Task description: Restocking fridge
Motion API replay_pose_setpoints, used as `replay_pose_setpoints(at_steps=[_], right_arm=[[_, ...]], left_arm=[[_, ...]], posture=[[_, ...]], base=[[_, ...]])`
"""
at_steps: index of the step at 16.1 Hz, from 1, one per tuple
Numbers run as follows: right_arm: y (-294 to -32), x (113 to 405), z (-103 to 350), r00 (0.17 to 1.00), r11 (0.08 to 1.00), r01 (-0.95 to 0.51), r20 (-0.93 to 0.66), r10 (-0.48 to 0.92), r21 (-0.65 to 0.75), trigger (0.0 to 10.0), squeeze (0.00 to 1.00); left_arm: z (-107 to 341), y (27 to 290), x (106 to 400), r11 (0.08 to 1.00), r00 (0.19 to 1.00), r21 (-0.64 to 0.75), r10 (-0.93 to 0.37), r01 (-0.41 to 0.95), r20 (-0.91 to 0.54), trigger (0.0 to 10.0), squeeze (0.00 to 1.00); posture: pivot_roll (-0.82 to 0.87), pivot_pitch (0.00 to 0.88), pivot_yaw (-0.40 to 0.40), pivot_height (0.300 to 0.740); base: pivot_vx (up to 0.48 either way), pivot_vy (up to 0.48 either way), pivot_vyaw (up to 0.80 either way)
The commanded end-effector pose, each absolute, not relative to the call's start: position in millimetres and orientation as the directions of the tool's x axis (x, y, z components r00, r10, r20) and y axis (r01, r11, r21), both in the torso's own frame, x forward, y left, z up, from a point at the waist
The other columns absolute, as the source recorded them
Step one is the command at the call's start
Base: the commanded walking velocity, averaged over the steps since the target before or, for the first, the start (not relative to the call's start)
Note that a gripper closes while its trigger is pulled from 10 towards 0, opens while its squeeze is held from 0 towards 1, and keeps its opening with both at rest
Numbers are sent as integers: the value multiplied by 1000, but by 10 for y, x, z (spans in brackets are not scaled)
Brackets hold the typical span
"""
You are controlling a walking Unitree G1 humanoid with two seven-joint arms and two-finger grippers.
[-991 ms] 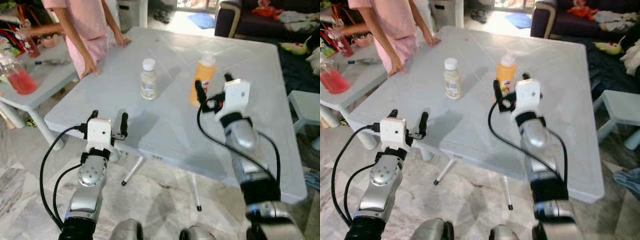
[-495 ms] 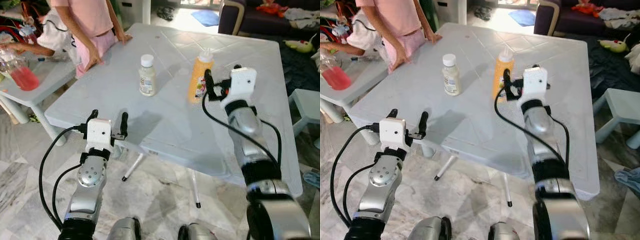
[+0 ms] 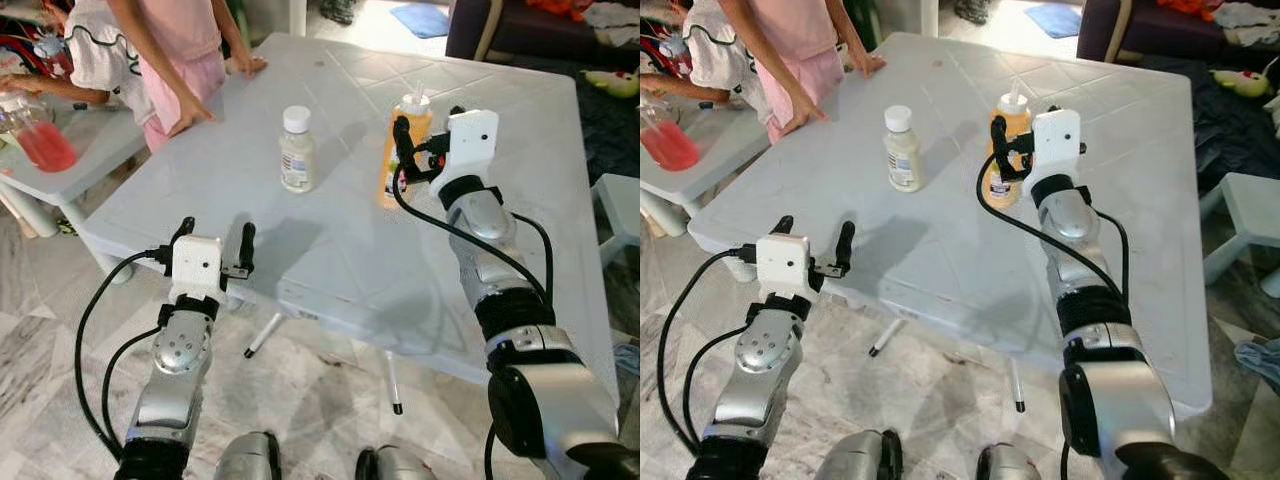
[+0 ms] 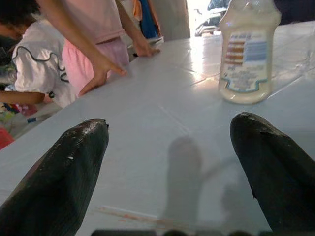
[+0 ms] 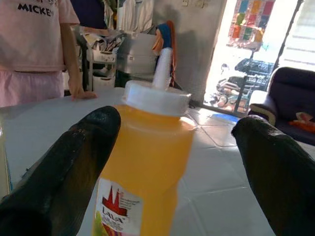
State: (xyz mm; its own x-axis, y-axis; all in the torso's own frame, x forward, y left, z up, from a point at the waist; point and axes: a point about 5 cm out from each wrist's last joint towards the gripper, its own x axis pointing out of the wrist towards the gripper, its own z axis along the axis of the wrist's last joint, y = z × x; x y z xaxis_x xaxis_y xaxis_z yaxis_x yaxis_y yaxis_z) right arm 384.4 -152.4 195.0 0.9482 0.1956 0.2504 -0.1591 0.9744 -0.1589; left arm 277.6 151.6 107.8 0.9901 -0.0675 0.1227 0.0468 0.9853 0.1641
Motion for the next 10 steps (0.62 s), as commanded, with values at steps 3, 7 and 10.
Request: replay_pose_setpoints(at_steps=[3,7,10], right_arm=[[-1494,3860,1945,943,970,-195,244,225,-143,10000,0],[-1484,3831,1878,940,963,-234,223,260,-136,10000,0],[-1507,3895,1885,937,950,-271,185,297,-156,10000,0]], left_arm=[[1103,1522,2762,982,989,181,-78,55,122,10000,0],[1106,1525,2772,982,990,183,-80,57,118,10000,0],[1081,1527,2758,981,991,184,-79,58,109,10000,0]], posture=[[120,117,45,740],[117,119,45,740],[124,119,41,740]], base=[[0,0,0],[0,0,0],[0,0,0]])
